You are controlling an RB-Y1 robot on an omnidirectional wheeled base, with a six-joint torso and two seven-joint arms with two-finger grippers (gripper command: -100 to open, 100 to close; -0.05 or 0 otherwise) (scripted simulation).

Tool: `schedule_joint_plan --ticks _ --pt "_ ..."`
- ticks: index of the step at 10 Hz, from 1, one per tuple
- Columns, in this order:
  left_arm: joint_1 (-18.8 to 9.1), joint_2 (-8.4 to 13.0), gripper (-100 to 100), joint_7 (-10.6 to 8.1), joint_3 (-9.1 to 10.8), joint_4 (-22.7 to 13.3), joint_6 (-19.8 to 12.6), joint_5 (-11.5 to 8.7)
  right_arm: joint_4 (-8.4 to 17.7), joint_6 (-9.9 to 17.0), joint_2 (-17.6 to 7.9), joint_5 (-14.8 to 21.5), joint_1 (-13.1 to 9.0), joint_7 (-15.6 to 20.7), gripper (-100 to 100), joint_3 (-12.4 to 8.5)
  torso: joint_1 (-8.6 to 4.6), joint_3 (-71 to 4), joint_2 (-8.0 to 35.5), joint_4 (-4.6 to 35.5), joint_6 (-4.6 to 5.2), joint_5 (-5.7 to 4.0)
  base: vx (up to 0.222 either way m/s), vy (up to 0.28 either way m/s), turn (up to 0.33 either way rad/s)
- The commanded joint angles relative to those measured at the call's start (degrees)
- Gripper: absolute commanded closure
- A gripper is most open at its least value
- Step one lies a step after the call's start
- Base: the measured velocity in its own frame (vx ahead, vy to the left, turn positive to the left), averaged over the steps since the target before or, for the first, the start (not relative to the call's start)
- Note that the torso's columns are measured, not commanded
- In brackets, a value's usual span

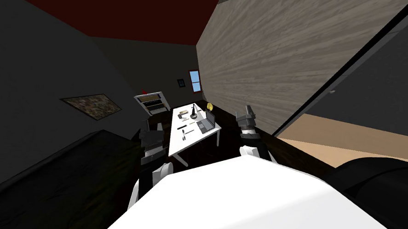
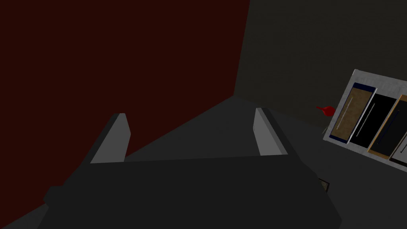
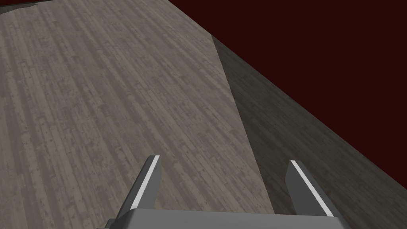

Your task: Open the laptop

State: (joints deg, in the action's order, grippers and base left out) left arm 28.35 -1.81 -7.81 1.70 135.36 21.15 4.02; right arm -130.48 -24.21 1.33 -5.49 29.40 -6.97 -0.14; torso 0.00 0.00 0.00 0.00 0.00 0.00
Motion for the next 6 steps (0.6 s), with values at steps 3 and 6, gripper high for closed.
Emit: schedule_joint_plan --ticks 3,6 --pt "0.0 0.0 0 0.0 0.0 0.01 0.0 0.0 -0.01 0.0 0.0 0.0 0.0 0.0 0 0.0 0.0 -20.14 10.03 10.06 0.0 0.0 0.0 0.0 0.0" --pt "0.0 0.0 0 0.0 0.0 0.01 0.0 0.0 -0.01 0.0 0.0 0.0 0.0 0.0 0 0.0 0.0 -45.36 22.69 22.68 0.0 0.0 0.0 0.0 0.0"
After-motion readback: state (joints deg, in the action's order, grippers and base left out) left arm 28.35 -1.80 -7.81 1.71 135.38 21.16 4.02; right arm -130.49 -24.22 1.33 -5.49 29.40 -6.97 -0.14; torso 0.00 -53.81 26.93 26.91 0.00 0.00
